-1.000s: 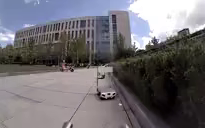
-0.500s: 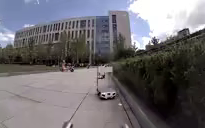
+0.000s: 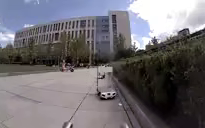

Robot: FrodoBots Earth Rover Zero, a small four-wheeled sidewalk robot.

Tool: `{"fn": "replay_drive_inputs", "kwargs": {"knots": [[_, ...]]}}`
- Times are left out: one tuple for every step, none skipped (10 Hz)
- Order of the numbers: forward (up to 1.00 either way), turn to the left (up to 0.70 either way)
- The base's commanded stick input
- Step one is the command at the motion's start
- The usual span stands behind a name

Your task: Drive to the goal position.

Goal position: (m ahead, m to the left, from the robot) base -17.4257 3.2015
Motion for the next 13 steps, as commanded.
{"fn": "replay_drive_inputs", "kwargs": {"knots": [[0.05, 0.03], [0.05, 0.02], [0.05, 0.01], [0.05, 0.01], [0.05, 0.00], [0.05, 0.01], [0.05, 0.01], [0.05, 0.01], [0.05, 0.01], [0.05, 0.01], [0.05, 0.01], [0.05, 0.01], [0.05, 0.01]]}}
